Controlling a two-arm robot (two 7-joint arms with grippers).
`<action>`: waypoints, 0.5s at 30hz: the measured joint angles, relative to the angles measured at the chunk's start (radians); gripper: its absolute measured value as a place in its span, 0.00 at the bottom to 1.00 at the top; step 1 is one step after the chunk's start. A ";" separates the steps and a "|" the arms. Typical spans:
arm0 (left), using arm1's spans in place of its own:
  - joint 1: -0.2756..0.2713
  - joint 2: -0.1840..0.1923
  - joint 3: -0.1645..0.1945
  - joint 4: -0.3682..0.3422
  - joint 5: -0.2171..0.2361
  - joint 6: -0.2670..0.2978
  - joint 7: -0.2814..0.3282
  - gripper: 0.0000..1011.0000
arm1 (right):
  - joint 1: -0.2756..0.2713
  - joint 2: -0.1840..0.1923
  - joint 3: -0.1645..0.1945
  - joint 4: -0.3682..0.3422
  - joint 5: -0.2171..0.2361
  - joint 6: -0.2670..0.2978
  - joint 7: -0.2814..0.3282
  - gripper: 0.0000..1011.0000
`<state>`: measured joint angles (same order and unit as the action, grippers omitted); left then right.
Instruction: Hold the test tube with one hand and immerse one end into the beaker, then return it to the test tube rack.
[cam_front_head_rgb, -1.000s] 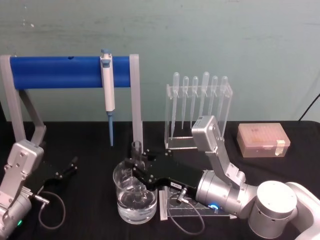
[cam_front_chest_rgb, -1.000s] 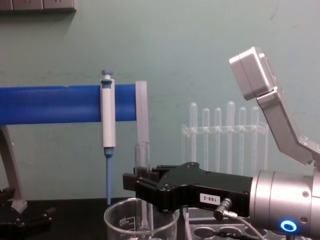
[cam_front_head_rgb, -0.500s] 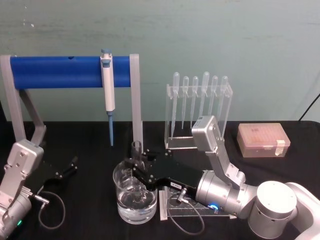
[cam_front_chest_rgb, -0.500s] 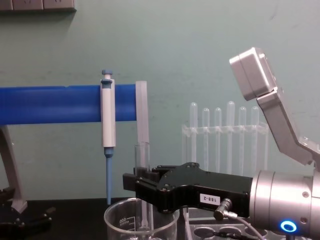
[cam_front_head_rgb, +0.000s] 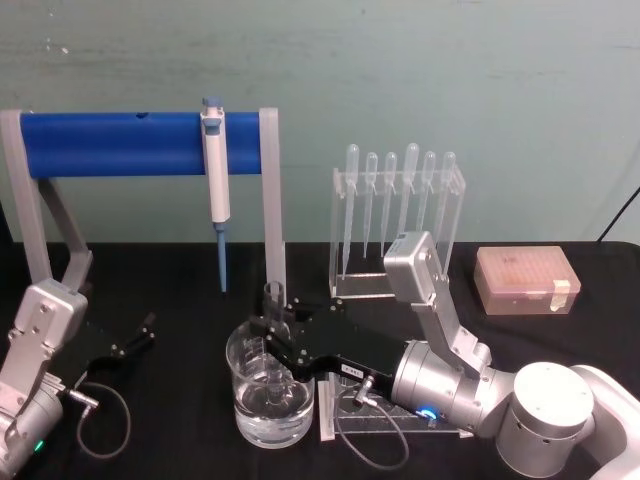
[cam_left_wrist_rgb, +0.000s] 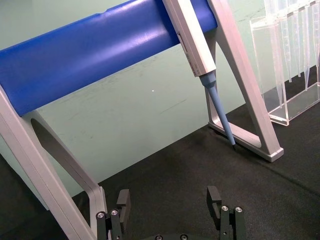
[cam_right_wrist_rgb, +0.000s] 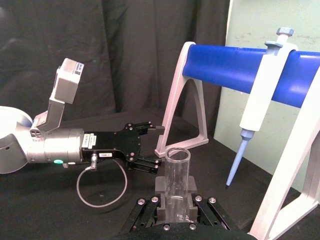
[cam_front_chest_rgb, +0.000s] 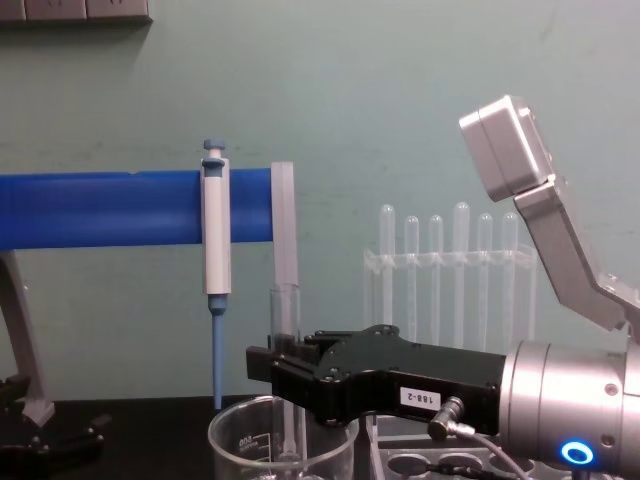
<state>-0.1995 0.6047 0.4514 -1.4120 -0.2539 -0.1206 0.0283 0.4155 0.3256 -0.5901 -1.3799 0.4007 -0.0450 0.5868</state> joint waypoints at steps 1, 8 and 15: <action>0.000 0.000 0.000 0.000 0.000 0.000 0.000 0.99 | 0.000 0.000 0.000 0.000 0.000 0.000 0.000 0.22; 0.000 0.000 0.000 0.000 0.000 0.000 0.000 0.99 | 0.000 0.000 0.000 0.000 0.001 0.000 0.000 0.22; 0.000 0.000 0.000 0.000 0.000 0.000 0.000 0.99 | 0.000 0.000 0.000 0.000 0.001 0.000 0.000 0.22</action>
<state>-0.1996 0.6047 0.4514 -1.4120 -0.2539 -0.1205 0.0283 0.4155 0.3256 -0.5900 -1.3799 0.4015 -0.0455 0.5869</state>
